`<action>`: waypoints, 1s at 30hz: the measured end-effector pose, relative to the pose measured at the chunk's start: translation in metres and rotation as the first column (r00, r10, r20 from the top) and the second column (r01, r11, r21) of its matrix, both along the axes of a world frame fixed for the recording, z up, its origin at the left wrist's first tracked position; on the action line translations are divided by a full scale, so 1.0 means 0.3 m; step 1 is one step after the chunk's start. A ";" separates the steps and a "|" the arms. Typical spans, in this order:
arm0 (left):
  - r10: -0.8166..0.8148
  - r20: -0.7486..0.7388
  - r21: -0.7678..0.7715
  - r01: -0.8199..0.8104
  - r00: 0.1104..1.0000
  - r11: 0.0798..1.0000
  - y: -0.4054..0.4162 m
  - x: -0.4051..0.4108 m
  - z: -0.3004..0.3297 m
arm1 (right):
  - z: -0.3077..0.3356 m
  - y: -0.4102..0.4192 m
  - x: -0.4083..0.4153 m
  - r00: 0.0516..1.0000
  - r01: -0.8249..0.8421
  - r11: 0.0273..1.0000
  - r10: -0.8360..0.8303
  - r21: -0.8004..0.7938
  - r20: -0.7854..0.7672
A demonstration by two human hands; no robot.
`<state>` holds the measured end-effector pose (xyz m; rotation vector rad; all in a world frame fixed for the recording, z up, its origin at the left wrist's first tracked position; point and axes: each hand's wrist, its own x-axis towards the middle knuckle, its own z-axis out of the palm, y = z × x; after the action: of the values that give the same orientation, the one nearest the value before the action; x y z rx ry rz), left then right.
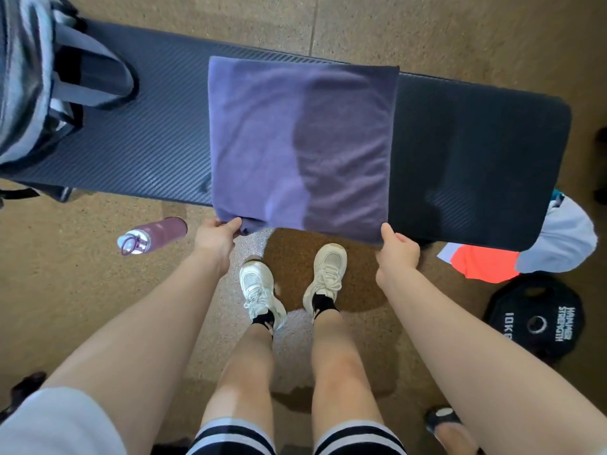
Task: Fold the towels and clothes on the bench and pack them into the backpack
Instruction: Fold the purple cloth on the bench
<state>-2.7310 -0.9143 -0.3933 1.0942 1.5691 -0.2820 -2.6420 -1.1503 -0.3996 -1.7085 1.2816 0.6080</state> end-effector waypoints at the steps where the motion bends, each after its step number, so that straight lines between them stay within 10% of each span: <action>1: 0.010 0.005 -0.011 -0.009 1.000 1.000 0.002 -0.013 -0.001 | 0.001 0.013 -0.009 0.996 0.090 0.989 -0.087 0.117 -0.031; 6: 0.066 0.112 -0.124 -0.052 0.992 0.991 0.020 -0.086 0.034 | 0.002 0.057 -0.034 0.965 0.260 0.886 -0.229 0.384 -0.124; 18: -0.134 0.102 0.059 0.129 0.986 0.990 0.080 -0.153 0.190 | 0.205 0.029 -0.084 0.991 0.125 0.982 -0.130 0.143 0.029; 30: -0.027 0.240 0.003 0.027 0.970 1.000 0.216 0.048 0.375 | 0.465 0.147 0.160 0.869 -0.400 0.910 0.413 -0.107 0.270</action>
<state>-2.7166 -0.8496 -0.2809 1.1066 1.3389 -0.1613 -2.5940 -1.1062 -0.2601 -2.0426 0.7368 0.5427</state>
